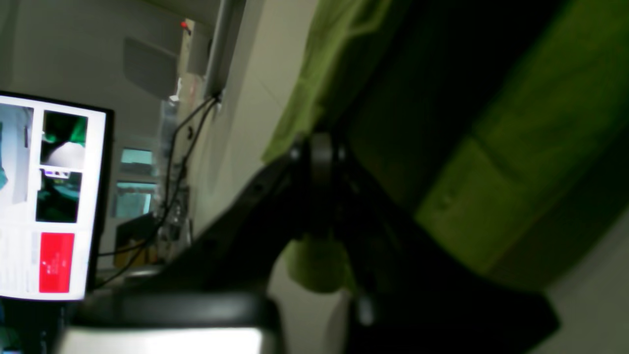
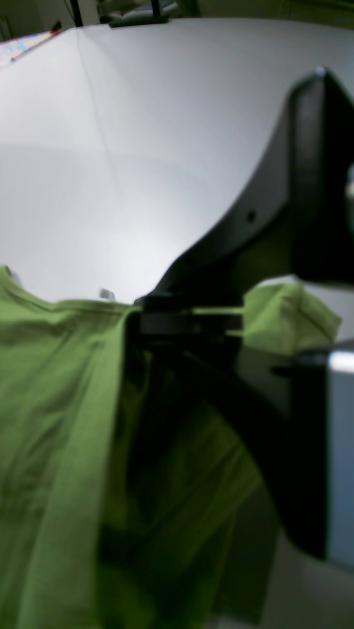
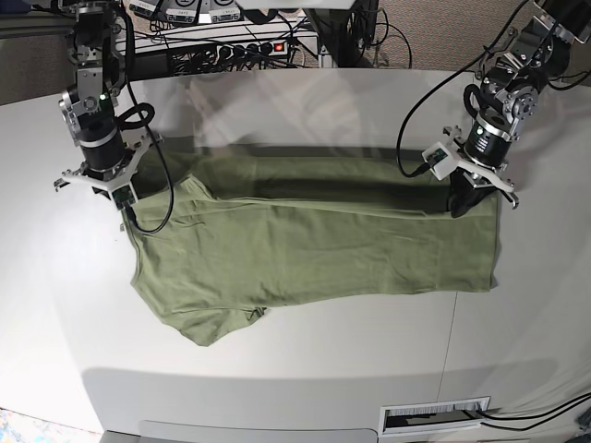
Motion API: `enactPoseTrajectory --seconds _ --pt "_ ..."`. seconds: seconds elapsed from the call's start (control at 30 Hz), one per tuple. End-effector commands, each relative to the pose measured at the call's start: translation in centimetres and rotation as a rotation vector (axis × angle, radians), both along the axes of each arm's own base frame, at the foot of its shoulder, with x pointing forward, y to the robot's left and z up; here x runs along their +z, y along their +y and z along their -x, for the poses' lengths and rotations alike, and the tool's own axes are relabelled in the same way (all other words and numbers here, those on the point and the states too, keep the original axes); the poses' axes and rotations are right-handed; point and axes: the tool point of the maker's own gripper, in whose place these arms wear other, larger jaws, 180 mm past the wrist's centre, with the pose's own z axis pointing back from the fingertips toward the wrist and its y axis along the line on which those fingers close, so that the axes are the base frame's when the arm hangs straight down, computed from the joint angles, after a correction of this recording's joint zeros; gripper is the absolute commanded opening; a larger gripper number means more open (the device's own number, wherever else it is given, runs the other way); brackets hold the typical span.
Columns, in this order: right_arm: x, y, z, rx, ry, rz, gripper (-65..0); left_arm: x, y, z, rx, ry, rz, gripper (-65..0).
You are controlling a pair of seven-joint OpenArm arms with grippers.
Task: Fold the T-shirt properly
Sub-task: 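Lift the gripped shirt edge with both grippers, then drag the shirt toward the robot base and lower it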
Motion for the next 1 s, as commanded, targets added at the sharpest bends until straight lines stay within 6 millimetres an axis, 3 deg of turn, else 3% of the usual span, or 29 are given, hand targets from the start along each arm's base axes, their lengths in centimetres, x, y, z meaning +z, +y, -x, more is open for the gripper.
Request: enactPoseTrajectory --seconds 0.0,0.53,0.97 --pt "1.5 -0.3 -0.8 0.005 -0.054 0.015 -65.0 1.5 0.3 -0.8 -0.004 -0.052 -0.003 -65.0" --pt "1.9 1.1 -1.9 -0.009 -0.098 -0.044 -65.0 -0.4 -1.0 -1.5 0.007 -0.038 0.072 -65.0" --pt "2.8 0.5 -2.6 -0.017 -0.118 0.001 -65.0 -0.4 -0.9 -1.5 0.009 -0.036 0.071 -65.0"
